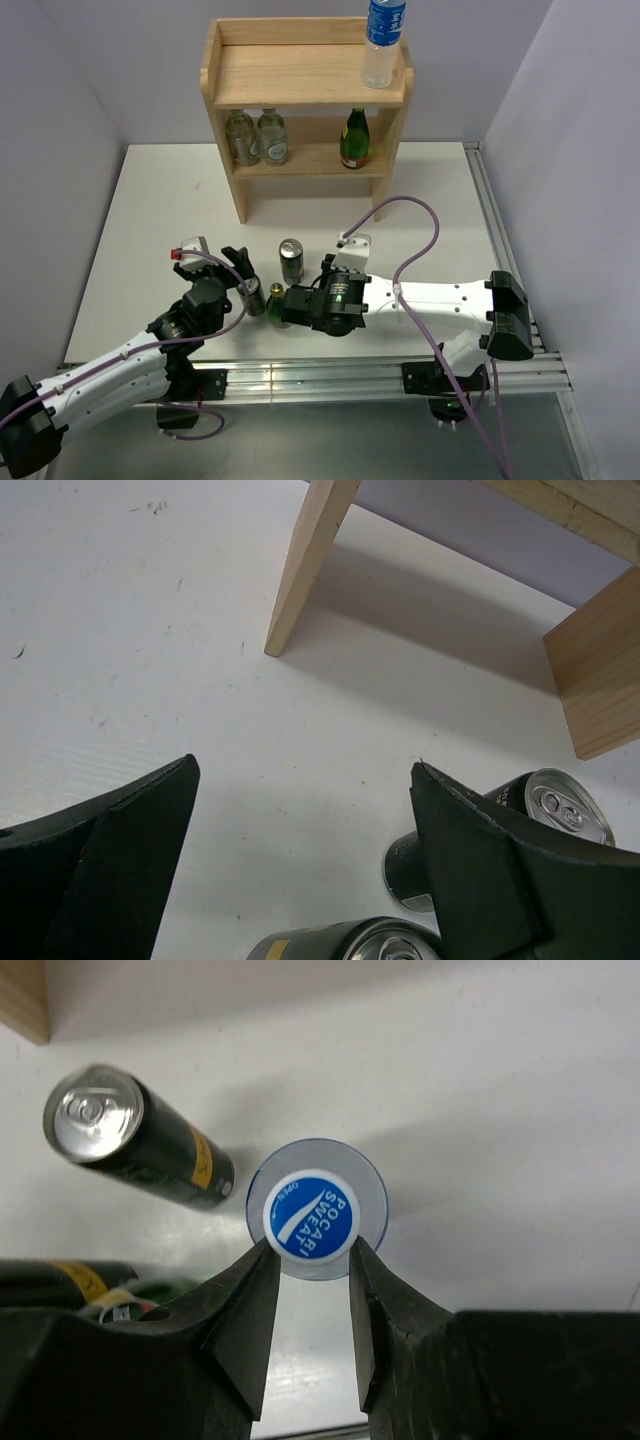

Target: Place and organize the beverage onto the shelf

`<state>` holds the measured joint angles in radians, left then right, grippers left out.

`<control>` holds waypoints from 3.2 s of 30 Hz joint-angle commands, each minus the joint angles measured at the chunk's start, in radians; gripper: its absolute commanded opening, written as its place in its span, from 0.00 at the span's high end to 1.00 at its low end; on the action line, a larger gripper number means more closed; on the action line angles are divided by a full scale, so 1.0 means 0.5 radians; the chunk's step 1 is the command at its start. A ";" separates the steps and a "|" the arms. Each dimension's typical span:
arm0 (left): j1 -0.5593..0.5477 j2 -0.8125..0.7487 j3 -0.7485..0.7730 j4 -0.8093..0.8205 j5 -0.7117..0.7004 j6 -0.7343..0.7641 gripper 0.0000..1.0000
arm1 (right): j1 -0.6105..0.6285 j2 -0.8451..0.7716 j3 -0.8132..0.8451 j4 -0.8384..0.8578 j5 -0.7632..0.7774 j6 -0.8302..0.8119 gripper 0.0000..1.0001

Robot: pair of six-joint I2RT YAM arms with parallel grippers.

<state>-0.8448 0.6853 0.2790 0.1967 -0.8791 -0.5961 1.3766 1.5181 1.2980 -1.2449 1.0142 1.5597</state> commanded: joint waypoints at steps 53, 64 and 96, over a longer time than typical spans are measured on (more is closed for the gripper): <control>0.008 0.047 0.031 0.033 0.009 -0.004 0.06 | -0.262 -0.098 -1.587 3.299 -0.034 -1.840 0.05; 0.008 0.102 0.052 0.039 0.025 -0.001 0.06 | -0.464 0.384 -1.608 4.057 0.030 -2.073 0.07; 0.008 0.102 0.046 0.052 0.009 0.014 0.06 | -0.495 -0.484 0.221 2.683 -0.022 -3.027 1.00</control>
<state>-0.8448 0.7483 0.2821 0.1982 -0.8703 -0.5949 1.1378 1.2667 1.1835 0.0956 1.0084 0.2417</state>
